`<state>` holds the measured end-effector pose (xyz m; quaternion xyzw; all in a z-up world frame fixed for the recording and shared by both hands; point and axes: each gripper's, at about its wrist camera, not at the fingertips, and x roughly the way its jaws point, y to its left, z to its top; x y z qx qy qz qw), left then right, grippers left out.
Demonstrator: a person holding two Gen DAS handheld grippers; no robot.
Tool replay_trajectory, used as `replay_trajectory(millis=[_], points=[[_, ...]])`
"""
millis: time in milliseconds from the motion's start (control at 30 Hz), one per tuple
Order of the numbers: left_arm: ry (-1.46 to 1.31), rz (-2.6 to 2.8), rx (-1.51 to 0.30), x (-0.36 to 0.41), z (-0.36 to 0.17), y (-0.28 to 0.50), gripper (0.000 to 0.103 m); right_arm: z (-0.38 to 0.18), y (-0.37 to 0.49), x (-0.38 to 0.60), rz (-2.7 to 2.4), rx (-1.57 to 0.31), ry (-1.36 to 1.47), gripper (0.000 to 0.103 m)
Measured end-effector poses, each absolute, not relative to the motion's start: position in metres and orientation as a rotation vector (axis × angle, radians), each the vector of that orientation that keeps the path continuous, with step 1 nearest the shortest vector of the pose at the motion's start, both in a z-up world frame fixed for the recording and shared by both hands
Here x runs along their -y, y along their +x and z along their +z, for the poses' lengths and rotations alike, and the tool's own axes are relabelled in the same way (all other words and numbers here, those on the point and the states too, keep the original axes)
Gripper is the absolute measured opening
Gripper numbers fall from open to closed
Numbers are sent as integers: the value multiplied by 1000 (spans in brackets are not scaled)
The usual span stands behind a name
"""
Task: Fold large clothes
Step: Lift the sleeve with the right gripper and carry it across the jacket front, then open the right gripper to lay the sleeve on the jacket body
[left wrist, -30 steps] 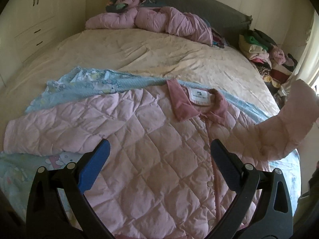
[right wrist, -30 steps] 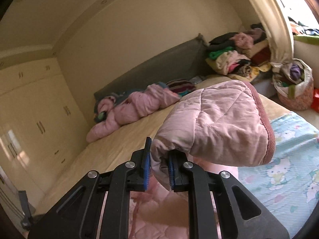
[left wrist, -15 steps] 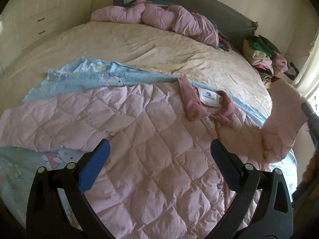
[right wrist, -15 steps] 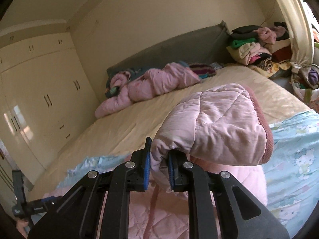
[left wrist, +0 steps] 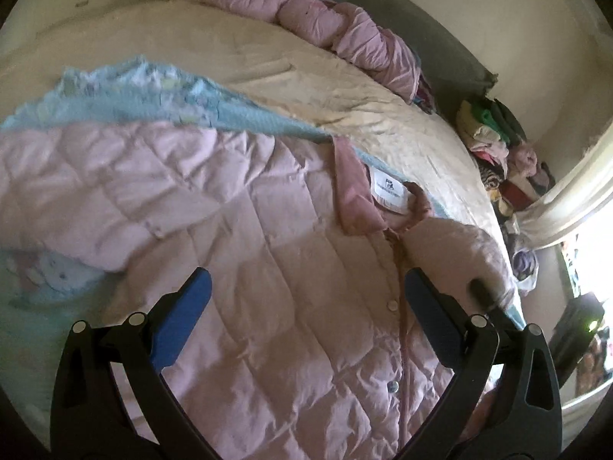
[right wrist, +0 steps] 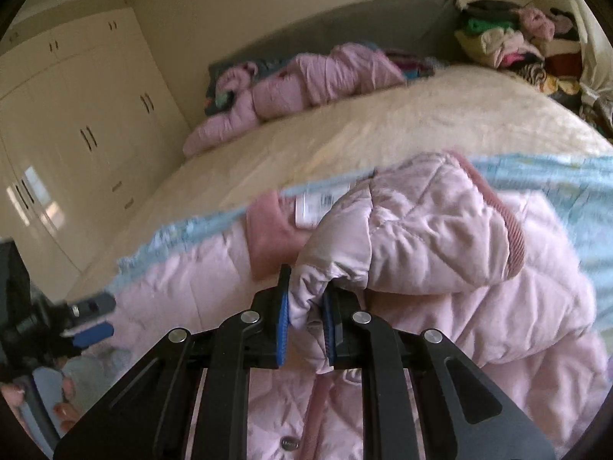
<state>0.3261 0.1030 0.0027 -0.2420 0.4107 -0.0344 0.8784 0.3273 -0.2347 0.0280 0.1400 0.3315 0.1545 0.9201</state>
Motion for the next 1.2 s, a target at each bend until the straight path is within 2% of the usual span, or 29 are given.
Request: replay_trajectory(millis=[200, 300, 333, 400, 467, 500, 533, 600, 900, 1200], points=[[-523, -80, -891, -108, -21, 331, 95, 2, 321, 223, 344, -771, 338, 24], [-535, -78, -898, -116, -24, 330, 94, -1, 313, 235, 326, -782, 446, 45], [-545, -83, -895, -119, -24, 330, 95, 0, 310, 240, 312, -770, 493, 56], [-563, -91, -888, -125, -24, 330, 95, 3, 303, 250, 244, -729, 542, 62], [-577, -88, -882, -133, -25, 329, 95, 6, 302, 258, 214, -696, 583, 58], [-584, -84, -882, -136, -25, 329, 95, 7, 304, 263, 207, -689, 613, 39], [-598, -80, -879, -141, -25, 329, 95, 9, 305, 264, 212, -682, 626, 31], [-627, -85, -868, -149, -24, 327, 95, 18, 307, 258, 237, -662, 594, 28], [-724, -107, -815, -172, -18, 326, 94, 47, 303, 183, 361, -602, 218, 26], [-835, -191, -807, -174, -29, 333, 94, 18, 298, 119, 489, -684, -32, 26]])
